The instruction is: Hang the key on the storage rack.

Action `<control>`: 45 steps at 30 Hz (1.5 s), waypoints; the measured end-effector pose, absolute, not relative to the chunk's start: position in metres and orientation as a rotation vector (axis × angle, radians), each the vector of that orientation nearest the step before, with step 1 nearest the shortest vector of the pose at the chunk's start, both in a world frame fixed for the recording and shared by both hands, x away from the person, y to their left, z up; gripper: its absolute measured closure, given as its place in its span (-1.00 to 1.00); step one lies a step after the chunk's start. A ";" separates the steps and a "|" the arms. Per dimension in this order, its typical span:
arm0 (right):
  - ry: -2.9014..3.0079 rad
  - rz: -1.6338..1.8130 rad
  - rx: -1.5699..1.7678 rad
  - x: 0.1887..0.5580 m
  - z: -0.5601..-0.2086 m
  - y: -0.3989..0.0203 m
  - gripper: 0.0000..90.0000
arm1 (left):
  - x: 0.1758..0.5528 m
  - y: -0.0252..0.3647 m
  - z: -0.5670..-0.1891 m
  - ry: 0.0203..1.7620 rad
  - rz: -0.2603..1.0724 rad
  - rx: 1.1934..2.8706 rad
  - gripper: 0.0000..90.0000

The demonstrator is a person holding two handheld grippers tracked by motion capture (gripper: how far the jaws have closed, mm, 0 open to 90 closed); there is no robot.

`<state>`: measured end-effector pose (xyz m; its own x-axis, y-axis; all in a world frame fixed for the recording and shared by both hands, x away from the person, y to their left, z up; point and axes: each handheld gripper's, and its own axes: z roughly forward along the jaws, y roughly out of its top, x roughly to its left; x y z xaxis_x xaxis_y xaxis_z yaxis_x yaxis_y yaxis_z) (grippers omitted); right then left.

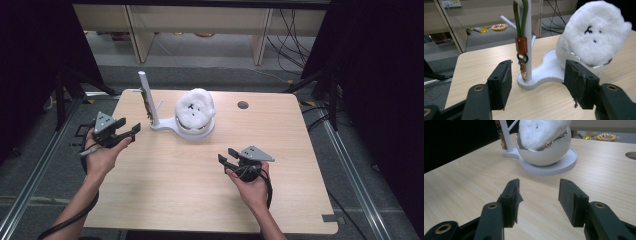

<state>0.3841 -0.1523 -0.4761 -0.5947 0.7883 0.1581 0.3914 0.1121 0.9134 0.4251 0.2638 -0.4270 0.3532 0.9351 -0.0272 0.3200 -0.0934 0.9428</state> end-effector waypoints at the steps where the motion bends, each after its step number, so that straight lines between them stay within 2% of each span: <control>1: 2.028 1.476 1.146 0.384 -0.476 -0.153 0.16 | 0.421 0.266 -0.430 1.148 0.780 1.628 -0.17; 21: 2.033 1.445 1.169 0.386 -0.482 -0.159 0.10 | 0.365 0.289 -0.495 1.210 0.771 1.593 -0.18; 30: 2.013 1.423 1.177 0.388 -0.487 -0.164 0.07 | 0.356 0.293 -0.514 1.214 0.767 1.573 -0.19; 45: 2.029 1.396 1.214 0.390 -0.500 -0.174 0.06 | 0.354 0.294 -0.524 1.198 0.754 1.544 -0.21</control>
<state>0.3899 -0.1742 -0.5004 -0.5469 0.8241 0.1474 0.4323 0.1272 0.8927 0.3543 0.2936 -0.5244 0.3147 0.9442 -0.0975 0.3208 -0.0092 0.9471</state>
